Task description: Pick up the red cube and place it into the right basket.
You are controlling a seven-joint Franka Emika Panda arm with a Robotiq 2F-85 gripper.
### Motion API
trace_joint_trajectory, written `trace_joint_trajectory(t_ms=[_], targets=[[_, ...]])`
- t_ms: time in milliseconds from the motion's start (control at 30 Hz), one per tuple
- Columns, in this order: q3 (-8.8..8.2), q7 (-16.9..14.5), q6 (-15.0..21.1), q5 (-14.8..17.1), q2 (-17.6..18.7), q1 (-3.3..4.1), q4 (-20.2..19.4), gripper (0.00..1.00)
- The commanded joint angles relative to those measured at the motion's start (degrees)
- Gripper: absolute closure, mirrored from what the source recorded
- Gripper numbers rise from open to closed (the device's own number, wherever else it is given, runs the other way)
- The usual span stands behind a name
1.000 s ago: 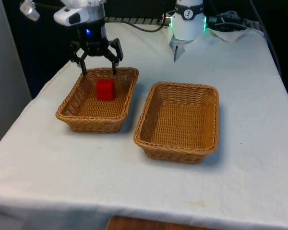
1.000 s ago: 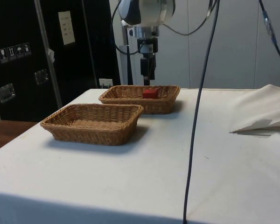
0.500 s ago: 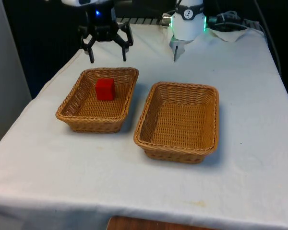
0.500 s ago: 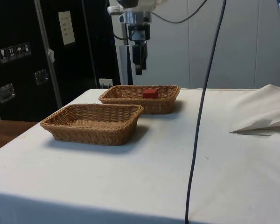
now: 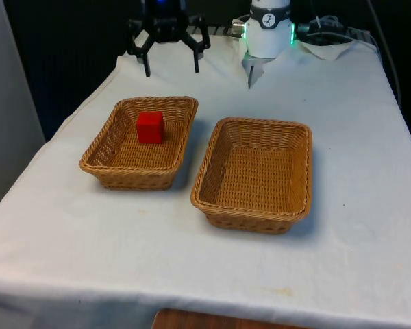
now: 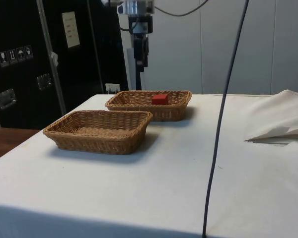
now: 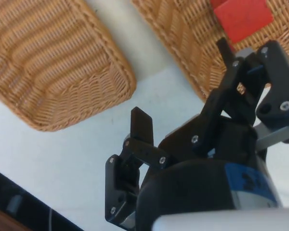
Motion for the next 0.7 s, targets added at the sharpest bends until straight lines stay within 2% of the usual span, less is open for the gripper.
trace_joint_trajectory(t_ms=[0,33,67,100,300,333,367,567,600,633,667], targets=[[-0.23,1.1,0.1,-1.3,-0.8,0.74,-0.3,0.0],[0.23,0.3,-0.2,-0.4,-0.3,0.06,0.0,0.0],[0.06,1.4,-0.1,-1.7,-1.1,0.74,-0.3,0.0],[0.29,1.6,-0.2,-2.0,-1.4,0.8,-0.3,0.0],[2.12,2.9,-0.7,-3.8,-3.3,0.92,-0.3,0.0],[2.52,2.2,-0.9,-2.9,-3.0,0.29,-0.1,0.0],[2.41,3.0,-0.7,-3.9,-3.6,0.86,-0.4,0.0],[4.53,4.4,-0.5,-4.6,-4.7,1.09,-0.6,0.0],[4.64,3.3,-1.0,-3.5,-4.2,0.4,-0.1,0.0],[4.81,4.6,-0.5,-4.8,-4.9,1.03,-0.6,0.0],[5.21,5.0,-0.4,-5.0,-5.0,1.09,-0.6,0.0]])
